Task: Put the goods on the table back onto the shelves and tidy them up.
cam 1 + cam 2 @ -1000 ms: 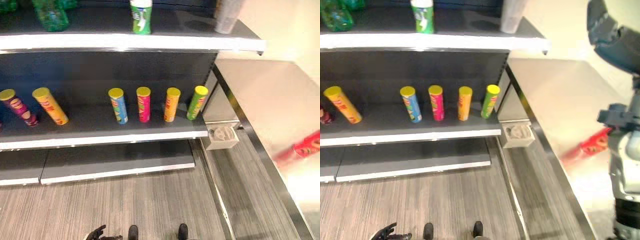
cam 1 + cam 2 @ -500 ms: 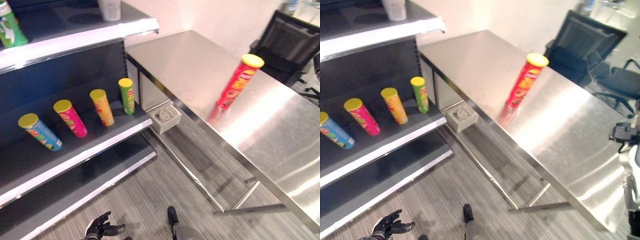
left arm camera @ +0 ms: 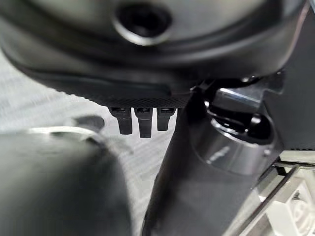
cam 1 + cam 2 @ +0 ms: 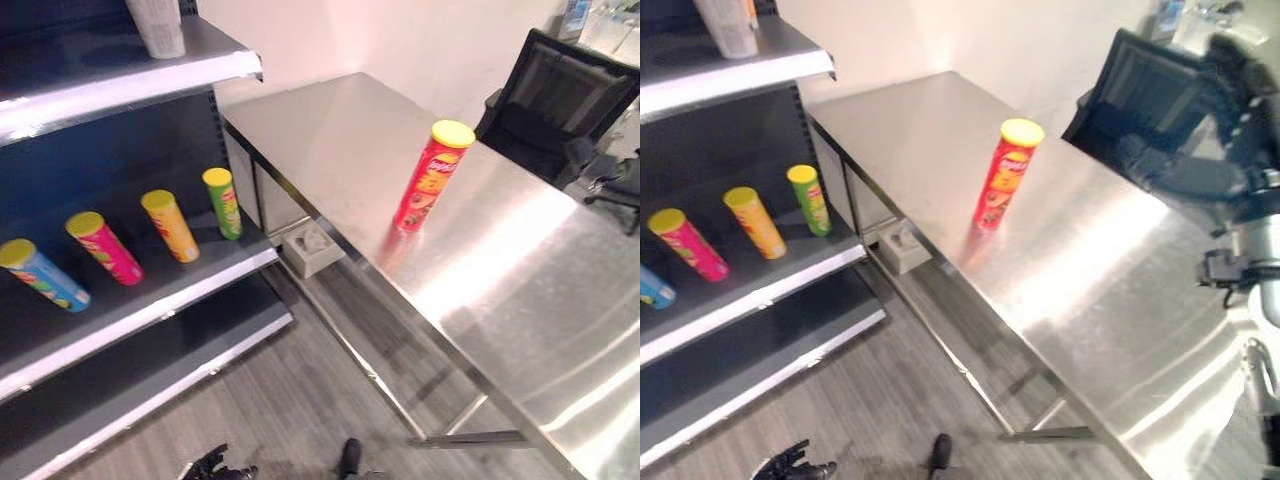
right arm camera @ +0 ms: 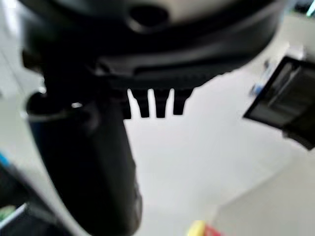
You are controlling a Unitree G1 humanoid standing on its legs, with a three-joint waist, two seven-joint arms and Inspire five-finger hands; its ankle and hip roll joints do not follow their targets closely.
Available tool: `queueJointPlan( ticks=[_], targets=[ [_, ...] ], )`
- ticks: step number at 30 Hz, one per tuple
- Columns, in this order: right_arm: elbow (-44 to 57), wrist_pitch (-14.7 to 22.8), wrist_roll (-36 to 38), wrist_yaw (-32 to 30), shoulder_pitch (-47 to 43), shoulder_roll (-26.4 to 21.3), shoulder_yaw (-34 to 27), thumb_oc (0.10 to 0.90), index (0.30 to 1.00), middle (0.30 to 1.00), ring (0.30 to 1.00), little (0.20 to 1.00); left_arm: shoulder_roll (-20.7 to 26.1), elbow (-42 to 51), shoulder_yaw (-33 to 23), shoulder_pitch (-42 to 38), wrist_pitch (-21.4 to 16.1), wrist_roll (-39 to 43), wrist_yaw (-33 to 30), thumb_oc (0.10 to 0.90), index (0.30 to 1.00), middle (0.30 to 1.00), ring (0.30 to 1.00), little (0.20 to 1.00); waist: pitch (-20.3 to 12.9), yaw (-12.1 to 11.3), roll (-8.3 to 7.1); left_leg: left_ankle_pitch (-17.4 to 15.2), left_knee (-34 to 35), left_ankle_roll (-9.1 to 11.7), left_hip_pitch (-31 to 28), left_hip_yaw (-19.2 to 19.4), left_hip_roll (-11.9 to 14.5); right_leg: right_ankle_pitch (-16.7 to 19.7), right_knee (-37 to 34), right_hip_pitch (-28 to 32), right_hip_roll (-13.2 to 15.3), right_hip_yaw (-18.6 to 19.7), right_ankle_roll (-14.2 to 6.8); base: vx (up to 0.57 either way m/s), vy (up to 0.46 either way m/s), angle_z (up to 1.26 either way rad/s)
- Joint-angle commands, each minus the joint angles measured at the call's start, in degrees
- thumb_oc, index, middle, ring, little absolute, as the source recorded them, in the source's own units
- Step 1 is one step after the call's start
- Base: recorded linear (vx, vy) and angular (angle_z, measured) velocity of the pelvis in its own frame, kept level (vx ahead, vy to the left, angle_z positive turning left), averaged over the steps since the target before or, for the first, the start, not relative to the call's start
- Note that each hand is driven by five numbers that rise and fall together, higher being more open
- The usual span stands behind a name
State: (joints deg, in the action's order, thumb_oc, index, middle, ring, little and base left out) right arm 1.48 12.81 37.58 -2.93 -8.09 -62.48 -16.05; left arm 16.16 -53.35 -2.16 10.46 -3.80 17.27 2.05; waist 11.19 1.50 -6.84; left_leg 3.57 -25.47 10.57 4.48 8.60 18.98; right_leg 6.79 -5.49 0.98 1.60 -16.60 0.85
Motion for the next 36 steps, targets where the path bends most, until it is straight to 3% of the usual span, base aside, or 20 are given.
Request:
queueJointPlan(
  ticks=[1,2,4,5,10,14,23,30,36],
  targets=[
    [0.5,4.4,6.8,0.6,-10.0,-3.3,-0.4,0.8,0.9,0.9,0.9,0.9,3.8,0.4,3.0,-1.0,-1.5,0.2,-0.5,0.8,0.9,0.9,0.9,0.9,0.8,-3.5,-2.37,-7.2,7.0,-4.2,3.9,-4.0,-10.1,-6.8,0.5,2.8,3.2,2.6,-7.0,0.06,0.027,0.11],
    [0.5,4.4,6.8,0.6,-10.0,-3.3,-0.4,0.8,0.9,0.9,0.9,0.9,3.8,0.4,3.0,-1.0,-1.5,0.2,-0.5,0.8,0.9,0.9,0.9,0.9,0.7,-3.4,-2.54,-6.7,7.4,-4.3,4.0,-4.0,-10.4,-6.7,0.5,2.6,3.4,2.5,-7.0,0.12,0.133,0.16],
    [-1.3,3.5,5.4,0.7,-13.3,-4.4,2.8,0.8,0.9,0.9,0.9,0.9,3.6,-1.1,5.2,-0.9,-1.6,-0.7,-0.1,0.8,0.9,0.9,0.9,0.9,0.1,-5.6,-0.53,-3.5,21.8,-3.4,3.0,-9.6,-12.5,-7.3,0.5,3.1,3.1,4.4,-8.0,0.15,0.259,-0.16],
    [-1.1,3.3,5.9,1.0,-14.1,-3.8,4.7,0.8,0.9,0.9,0.9,0.9,3.2,-1.3,5.6,-1.5,-1.7,-0.7,-0.1,0.8,0.9,0.9,0.9,0.9,-1.0,-4.8,0.44,-3.0,25.0,-4.0,1.0,-10.9,-13.1,-7.3,0.5,3.5,3.7,4.7,-8.5,0.16,0.242,-0.63],
    [-0.8,2.5,5.4,2.5,-17.2,-3.7,10.5,0.8,0.9,0.9,0.9,0.9,3.2,-1.5,6.0,-1.2,-2.1,-0.9,0.1,0.8,0.9,0.9,0.9,0.9,-2.9,-4.5,1.76,-2.4,29.4,-5.3,-3.2,-7.7,-15.3,-6.3,0.7,3.0,6.6,6.3,-9.9,0.11,0.225,-0.35],
    [0.0,2.1,4.7,3.0,-19.0,-3.0,13.3,0.8,0.9,0.9,0.9,0.9,3.2,-1.6,5.4,-1.2,-2.4,-1.0,-0.2,0.8,0.9,0.9,0.9,0.9,-3.3,-4.7,1.95,-3.1,30.4,-6.1,-5.0,-5.6,-16.1,-5.4,0.7,2.9,7.8,7.6,-10.8,0.06,0.141,-0.49],
    [-0.8,1.2,3.4,3.1,-21.4,-3.5,16.9,0.8,0.9,0.9,0.9,0.9,3.0,-1.4,5.8,-1.3,-2.5,-1.2,-0.5,0.8,0.9,0.9,0.9,0.9,-3.7,-4.9,1.54,-3.8,30.5,-6.7,-5.6,-4.8,-16.6,-4.5,0.5,2.5,8.8,7.4,-11.7,0.03,0.029,0.0],
    [-2.6,0.0,2.7,4.0,-22.5,-6.5,20.6,0.8,0.9,0.9,0.9,0.9,2.4,-2.1,6.3,-1.2,-2.3,-1.8,-0.4,0.8,0.9,0.9,0.9,0.9,-3.7,-4.9,0.97,-3.8,30.5,-6.6,-5.6,-5.1,-16.2,-4.5,0.5,2.5,8.9,6.9,-11.8,0.01,-0.004,-0.01],
    [-3.8,-1.3,2.1,6.4,-22.3,-12.2,24.4,0.8,0.9,0.9,0.9,0.9,2.2,-2.6,6.9,-1.0,-2.4,-2.6,0.0,0.8,0.9,0.9,0.9,0.9,-3.6,-4.7,0.31,-3.7,30.5,-6.1,-5.6,-5.5,-15.7,-4.6,0.5,2.8,8.8,6.0,-11.8,0.01,-0.019,0.03]
  ],
)
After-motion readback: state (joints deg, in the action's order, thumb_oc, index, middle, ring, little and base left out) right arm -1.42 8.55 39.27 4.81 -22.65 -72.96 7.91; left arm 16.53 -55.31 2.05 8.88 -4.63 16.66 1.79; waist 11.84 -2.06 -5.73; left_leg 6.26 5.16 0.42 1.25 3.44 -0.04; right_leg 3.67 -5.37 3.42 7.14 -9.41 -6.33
